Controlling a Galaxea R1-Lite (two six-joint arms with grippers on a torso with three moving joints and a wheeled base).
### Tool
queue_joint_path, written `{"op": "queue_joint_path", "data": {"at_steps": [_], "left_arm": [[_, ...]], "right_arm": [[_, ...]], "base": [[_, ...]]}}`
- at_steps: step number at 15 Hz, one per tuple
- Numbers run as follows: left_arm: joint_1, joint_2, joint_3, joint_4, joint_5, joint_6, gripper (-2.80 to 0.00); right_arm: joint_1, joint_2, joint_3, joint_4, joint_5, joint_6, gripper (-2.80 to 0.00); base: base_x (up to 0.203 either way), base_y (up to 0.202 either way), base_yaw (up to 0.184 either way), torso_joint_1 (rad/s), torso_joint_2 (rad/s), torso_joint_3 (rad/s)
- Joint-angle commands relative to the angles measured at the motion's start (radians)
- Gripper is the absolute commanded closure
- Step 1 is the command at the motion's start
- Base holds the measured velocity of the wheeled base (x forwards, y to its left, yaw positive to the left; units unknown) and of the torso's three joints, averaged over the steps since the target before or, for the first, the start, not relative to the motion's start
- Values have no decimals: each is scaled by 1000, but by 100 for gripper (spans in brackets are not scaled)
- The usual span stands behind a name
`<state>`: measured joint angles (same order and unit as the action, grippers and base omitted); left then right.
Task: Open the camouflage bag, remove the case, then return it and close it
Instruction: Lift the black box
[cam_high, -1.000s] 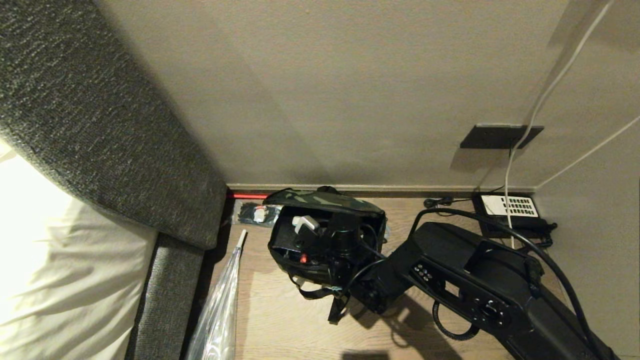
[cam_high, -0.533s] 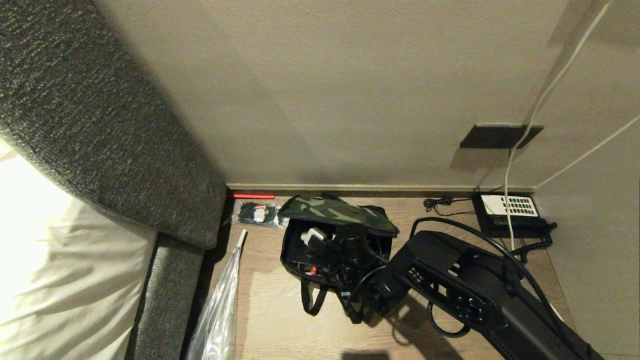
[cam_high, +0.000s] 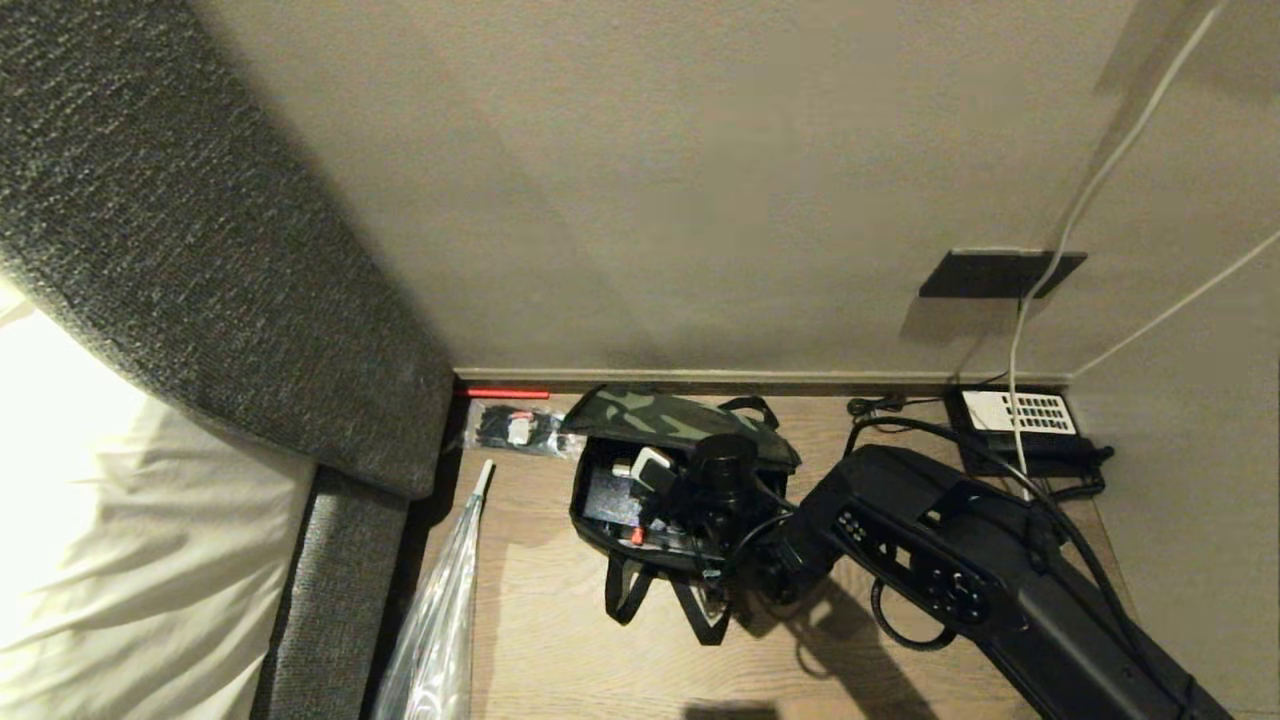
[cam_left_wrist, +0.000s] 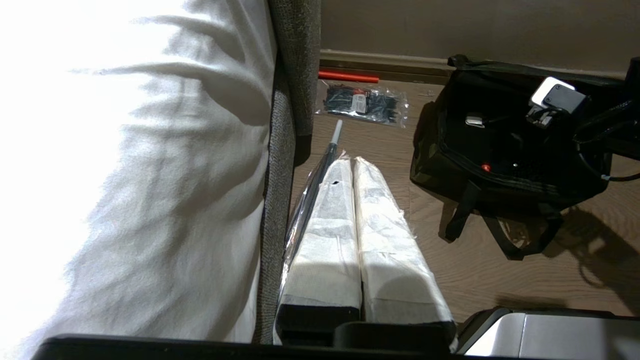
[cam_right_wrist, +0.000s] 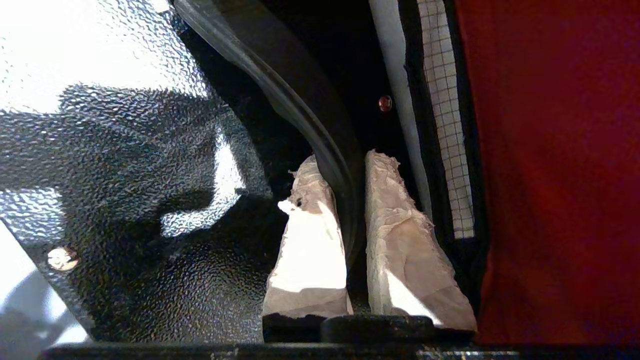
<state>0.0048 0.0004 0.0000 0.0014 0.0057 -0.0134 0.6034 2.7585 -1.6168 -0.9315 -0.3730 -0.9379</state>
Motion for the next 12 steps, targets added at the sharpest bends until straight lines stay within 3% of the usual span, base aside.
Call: {"op": "queue_joint_path", "data": {"at_steps": [1, 12], "left_arm": [[1, -2, 2, 0, 0, 0, 0], [1, -2, 3, 0, 0, 0, 0]], "right_arm": [[2, -66, 34, -4, -3, -5, 0], [7, -301, 143, 141, -6, -2, 0]], "base": [[0, 0, 0, 0, 0, 0], [0, 0, 0, 0, 0, 0]]}}
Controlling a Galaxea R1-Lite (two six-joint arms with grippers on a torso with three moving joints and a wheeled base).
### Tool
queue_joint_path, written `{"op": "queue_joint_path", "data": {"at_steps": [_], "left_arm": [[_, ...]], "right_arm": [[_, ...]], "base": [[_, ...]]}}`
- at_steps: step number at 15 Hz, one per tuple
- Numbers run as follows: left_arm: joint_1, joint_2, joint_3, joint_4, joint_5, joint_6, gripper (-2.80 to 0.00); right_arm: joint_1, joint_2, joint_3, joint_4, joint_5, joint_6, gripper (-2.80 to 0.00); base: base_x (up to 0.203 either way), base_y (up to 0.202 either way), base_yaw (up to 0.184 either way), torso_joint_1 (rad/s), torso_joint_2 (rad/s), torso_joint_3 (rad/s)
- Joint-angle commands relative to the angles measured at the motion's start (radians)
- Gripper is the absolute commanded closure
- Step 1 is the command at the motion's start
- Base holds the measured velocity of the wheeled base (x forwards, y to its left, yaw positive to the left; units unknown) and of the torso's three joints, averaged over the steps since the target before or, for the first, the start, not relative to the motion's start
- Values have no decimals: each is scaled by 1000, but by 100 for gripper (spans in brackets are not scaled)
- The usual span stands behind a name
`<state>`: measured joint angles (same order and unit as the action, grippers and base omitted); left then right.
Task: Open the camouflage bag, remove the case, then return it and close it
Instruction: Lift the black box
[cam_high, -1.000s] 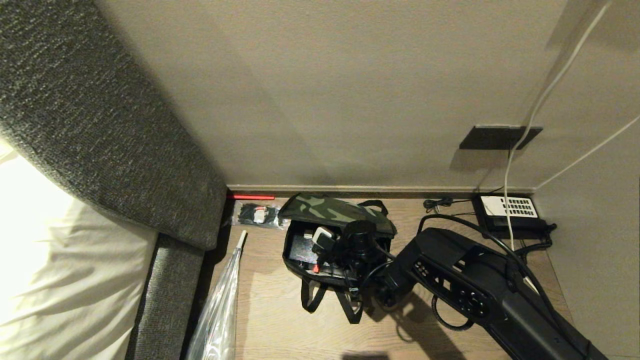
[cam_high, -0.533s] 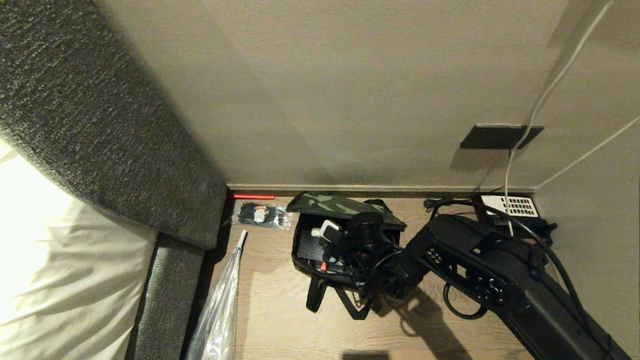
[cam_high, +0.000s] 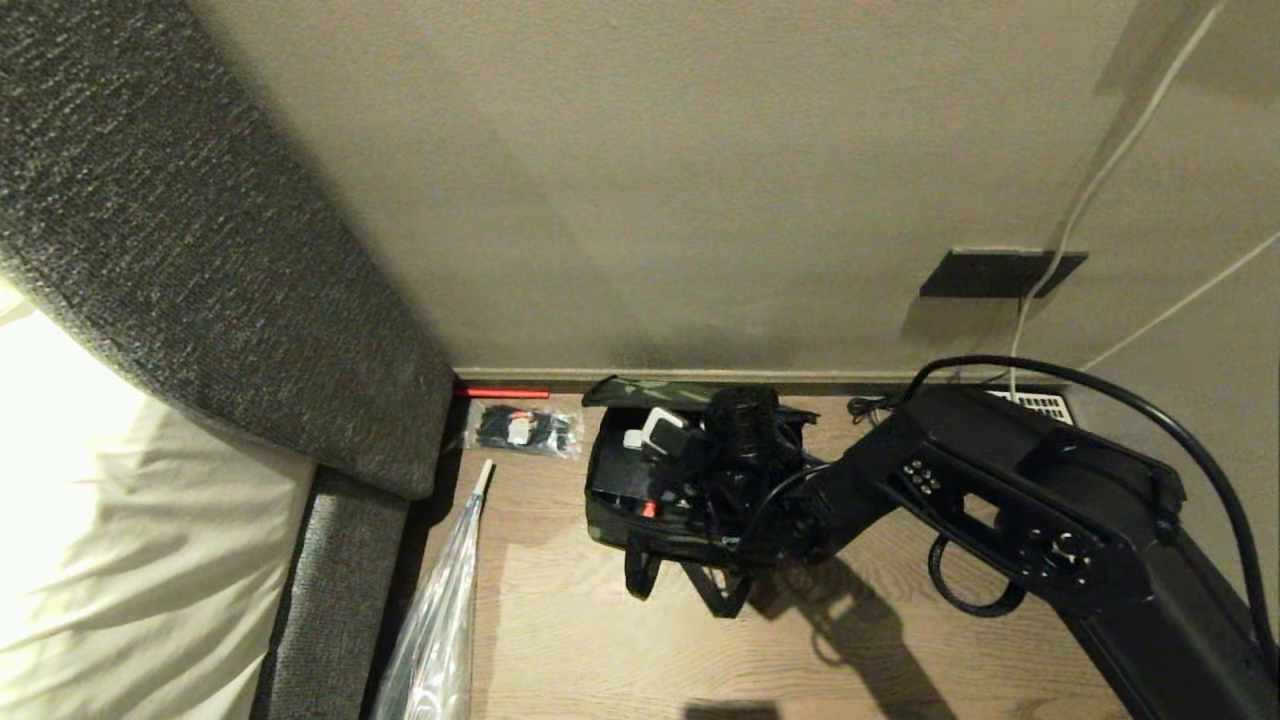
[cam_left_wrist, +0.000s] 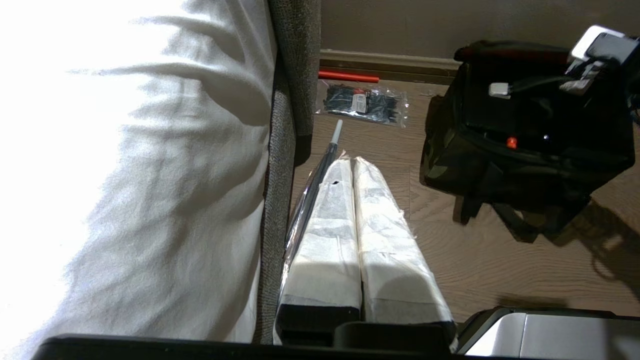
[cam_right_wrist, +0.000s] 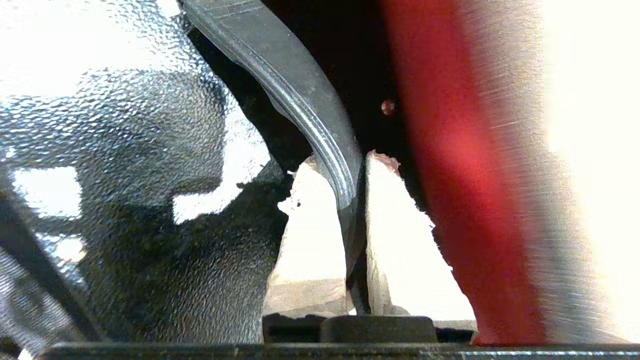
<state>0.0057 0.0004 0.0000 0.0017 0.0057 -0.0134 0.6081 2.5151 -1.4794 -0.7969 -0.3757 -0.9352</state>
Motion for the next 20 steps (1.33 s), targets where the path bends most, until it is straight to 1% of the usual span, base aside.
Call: {"op": "queue_joint_path", "data": {"at_steps": [1, 3, 14, 17, 20], "left_arm": [[-1, -2, 3, 0, 0, 0, 0], [0, -2, 3, 0, 0, 0, 0], [0, -2, 3, 0, 0, 0, 0], [-1, -2, 3, 0, 0, 0, 0], [-1, -2, 3, 0, 0, 0, 0]], "right_arm": [[2, -78, 14, 18, -3, -4, 0], [2, -95, 36, 31, -4, -2, 0], [7, -160, 34, 44, -6, -2, 0], [13, -217, 46, 97, -6, 4, 0], [32, -267, 65, 120, -6, 13, 0]], "base": [[0, 0, 0, 0, 0, 0], [0, 0, 0, 0, 0, 0], [0, 0, 0, 0, 0, 0], [0, 0, 0, 0, 0, 0], [0, 0, 0, 0, 0, 0]]}}
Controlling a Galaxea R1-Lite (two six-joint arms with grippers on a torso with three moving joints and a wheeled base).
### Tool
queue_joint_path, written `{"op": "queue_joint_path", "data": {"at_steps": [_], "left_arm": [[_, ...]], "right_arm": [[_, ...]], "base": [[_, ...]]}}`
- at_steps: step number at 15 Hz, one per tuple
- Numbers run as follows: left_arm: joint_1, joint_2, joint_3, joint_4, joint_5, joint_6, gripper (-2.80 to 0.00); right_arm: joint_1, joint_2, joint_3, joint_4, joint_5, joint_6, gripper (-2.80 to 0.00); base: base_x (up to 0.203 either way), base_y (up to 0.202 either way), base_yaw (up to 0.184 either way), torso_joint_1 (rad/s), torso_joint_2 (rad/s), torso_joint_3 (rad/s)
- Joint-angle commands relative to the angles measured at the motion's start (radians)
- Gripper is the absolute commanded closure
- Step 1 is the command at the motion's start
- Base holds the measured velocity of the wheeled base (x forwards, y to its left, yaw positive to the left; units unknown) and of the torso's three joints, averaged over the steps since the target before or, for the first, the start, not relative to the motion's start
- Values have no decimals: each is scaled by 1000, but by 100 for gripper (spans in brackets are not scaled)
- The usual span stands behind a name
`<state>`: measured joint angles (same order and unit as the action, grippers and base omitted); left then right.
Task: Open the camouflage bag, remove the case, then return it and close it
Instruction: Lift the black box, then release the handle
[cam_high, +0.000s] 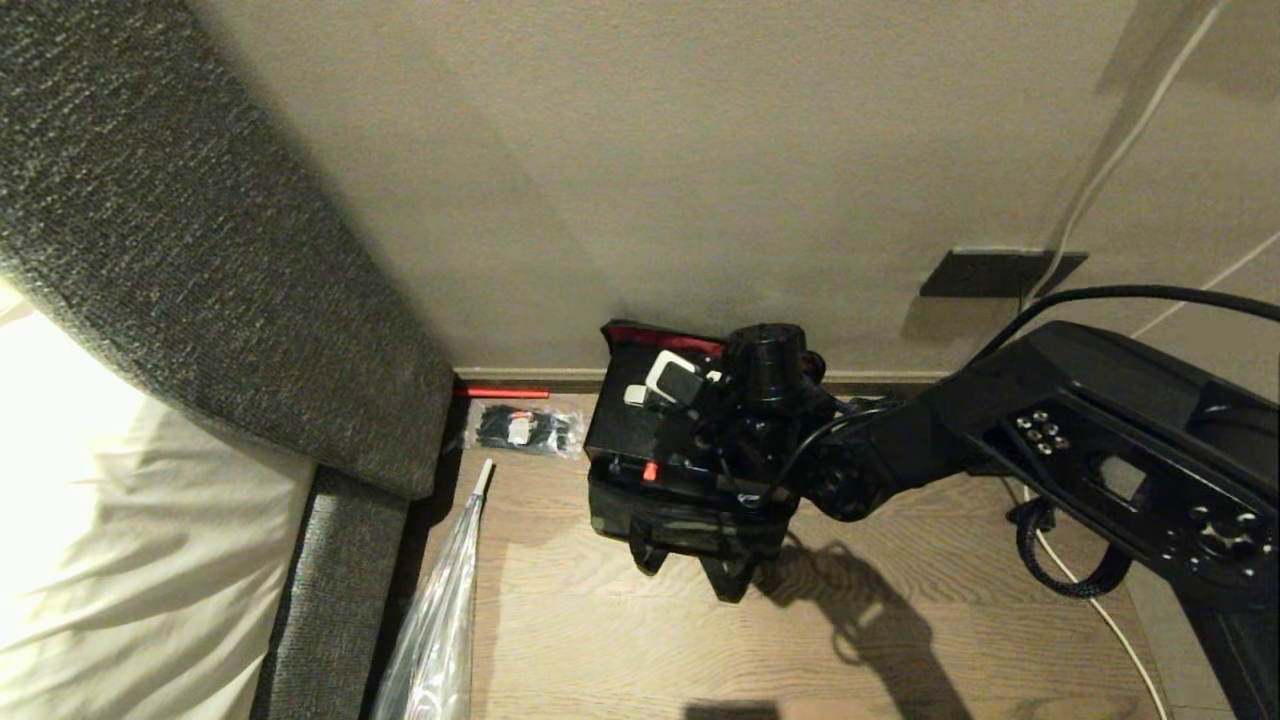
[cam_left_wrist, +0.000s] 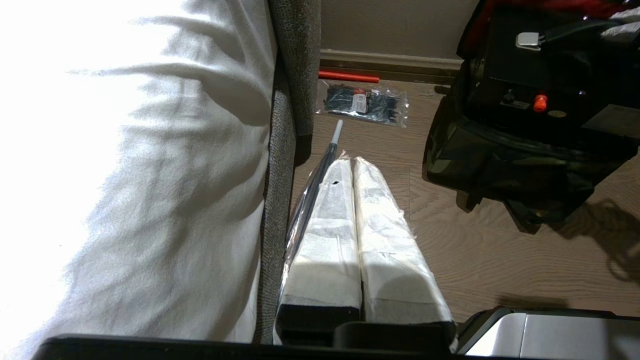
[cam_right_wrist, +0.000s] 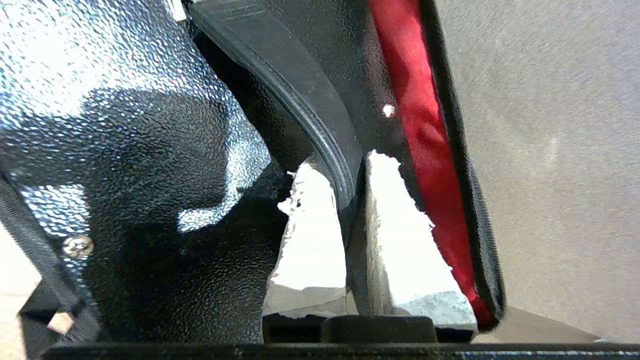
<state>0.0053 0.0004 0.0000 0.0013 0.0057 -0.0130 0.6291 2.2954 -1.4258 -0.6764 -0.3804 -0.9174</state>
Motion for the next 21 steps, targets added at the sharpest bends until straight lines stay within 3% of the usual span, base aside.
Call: {"op": "queue_joint_path", "data": {"at_steps": [1, 8, 12, 19, 21], "left_arm": [[0, -2, 3, 0, 0, -1, 0], [1, -2, 3, 0, 0, -1, 0], [0, -2, 3, 0, 0, -1, 0], [1, -2, 3, 0, 0, -1, 0], [1, -2, 3, 0, 0, -1, 0]], "right_arm": [[15, -60, 19, 1, -2, -7, 0], [-40, -148, 93, -5, -21, -6, 0], [-153, -164, 108, 5, -23, -6, 0], [-266, -309, 319, 31, -22, 0, 0], [-335, -394, 380, 74, -20, -5, 0]], "base": [[0, 0, 0, 0, 0, 0], [0, 0, 0, 0, 0, 0], [0, 0, 0, 0, 0, 0], [0, 0, 0, 0, 0, 0], [0, 0, 0, 0, 0, 0]]}}
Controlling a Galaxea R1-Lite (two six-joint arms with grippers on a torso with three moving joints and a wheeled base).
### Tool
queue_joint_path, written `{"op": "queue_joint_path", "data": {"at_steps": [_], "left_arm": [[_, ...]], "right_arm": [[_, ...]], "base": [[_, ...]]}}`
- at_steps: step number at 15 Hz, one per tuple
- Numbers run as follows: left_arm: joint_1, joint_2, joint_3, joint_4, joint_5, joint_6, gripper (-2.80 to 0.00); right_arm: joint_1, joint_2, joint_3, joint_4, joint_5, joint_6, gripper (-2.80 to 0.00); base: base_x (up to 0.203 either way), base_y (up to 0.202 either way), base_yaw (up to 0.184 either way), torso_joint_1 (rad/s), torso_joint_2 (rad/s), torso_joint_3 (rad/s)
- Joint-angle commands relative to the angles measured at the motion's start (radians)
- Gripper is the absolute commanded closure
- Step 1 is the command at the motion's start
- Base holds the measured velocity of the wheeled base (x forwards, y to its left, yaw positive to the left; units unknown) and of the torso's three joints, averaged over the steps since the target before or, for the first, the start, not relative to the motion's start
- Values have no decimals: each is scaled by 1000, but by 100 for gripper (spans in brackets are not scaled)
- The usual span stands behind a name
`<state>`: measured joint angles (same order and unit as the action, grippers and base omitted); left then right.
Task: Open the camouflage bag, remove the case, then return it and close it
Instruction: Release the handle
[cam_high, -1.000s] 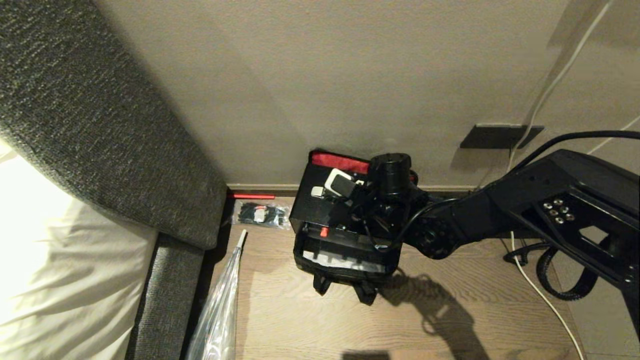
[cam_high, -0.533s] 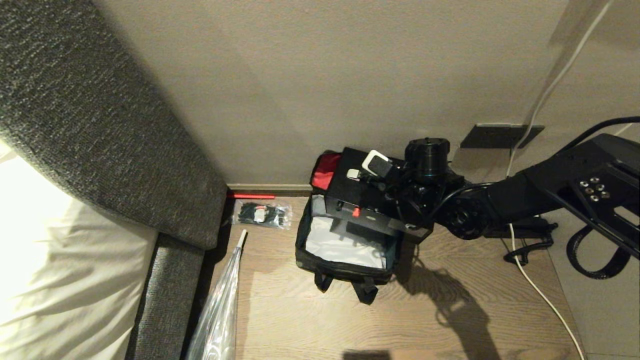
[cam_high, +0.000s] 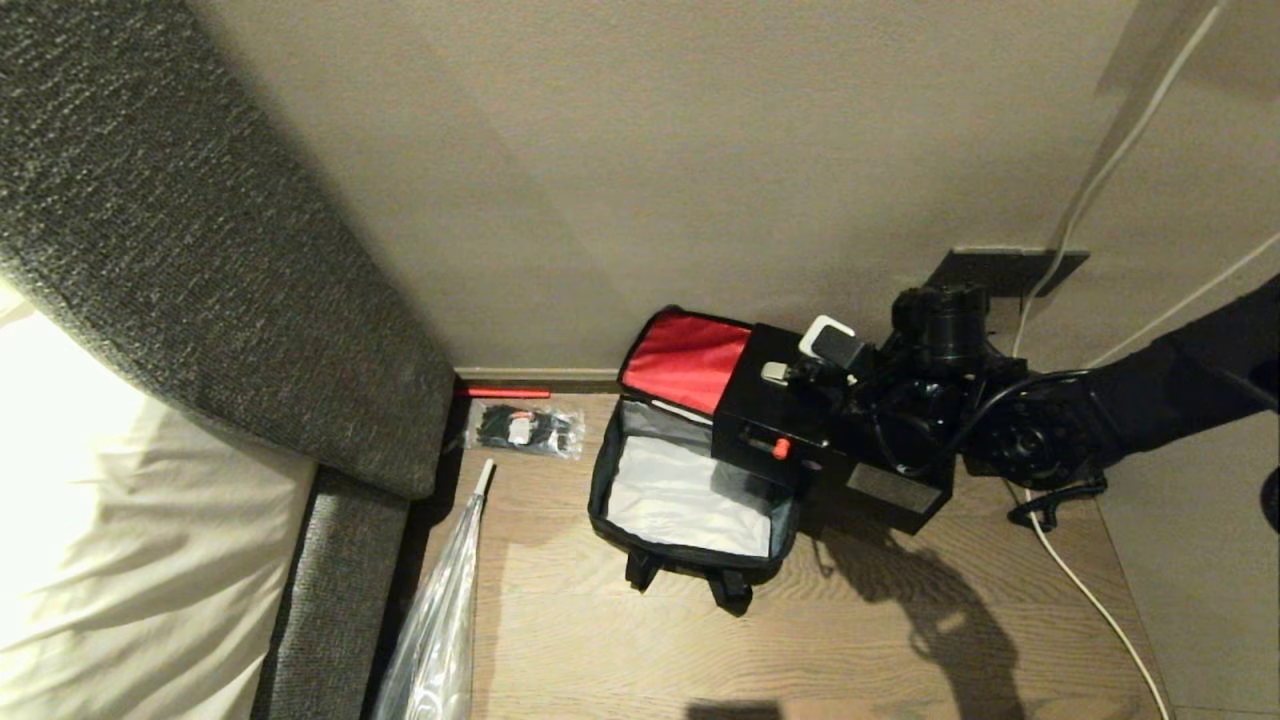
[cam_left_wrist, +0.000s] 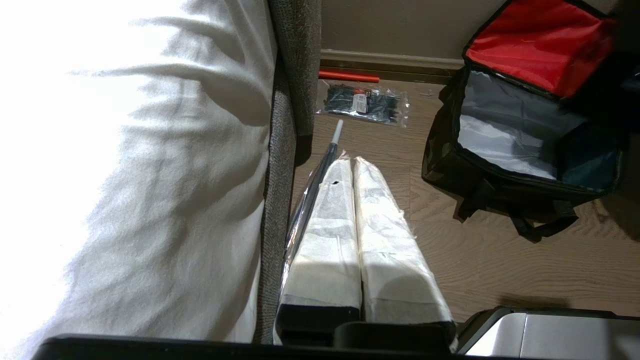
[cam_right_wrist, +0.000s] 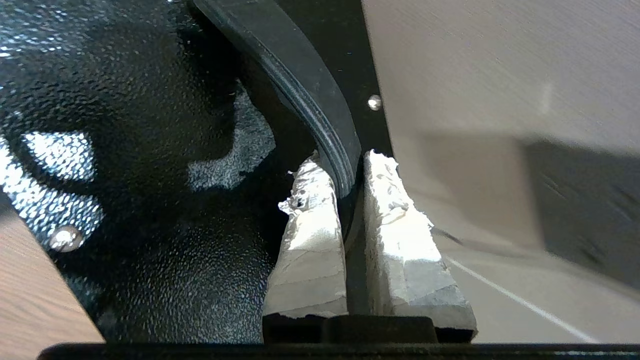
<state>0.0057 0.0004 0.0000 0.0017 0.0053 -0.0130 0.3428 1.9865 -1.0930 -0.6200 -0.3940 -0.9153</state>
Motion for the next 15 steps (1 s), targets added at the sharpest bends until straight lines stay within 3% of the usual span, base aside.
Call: {"op": "queue_joint_path", "data": {"at_steps": [1, 4, 8, 15], "left_arm": [[0, -2, 3, 0, 1, -1, 0], [0, -2, 3, 0, 1, -1, 0], [0, -2, 3, 0, 1, -1, 0], [0, -2, 3, 0, 1, -1, 0]], "right_arm": [[-85, -111, 93, 39, -5, -4, 0], [-186, -165, 188, 57, -3, 0, 0], [-261, -154, 229, 59, -3, 1, 0], [-273, -145, 255, 55, 13, 63, 0]], "base": [[0, 0, 0, 0, 0, 0], [0, 0, 0, 0, 0, 0], [0, 0, 0, 0, 0, 0], [0, 0, 0, 0, 0, 0]]}}
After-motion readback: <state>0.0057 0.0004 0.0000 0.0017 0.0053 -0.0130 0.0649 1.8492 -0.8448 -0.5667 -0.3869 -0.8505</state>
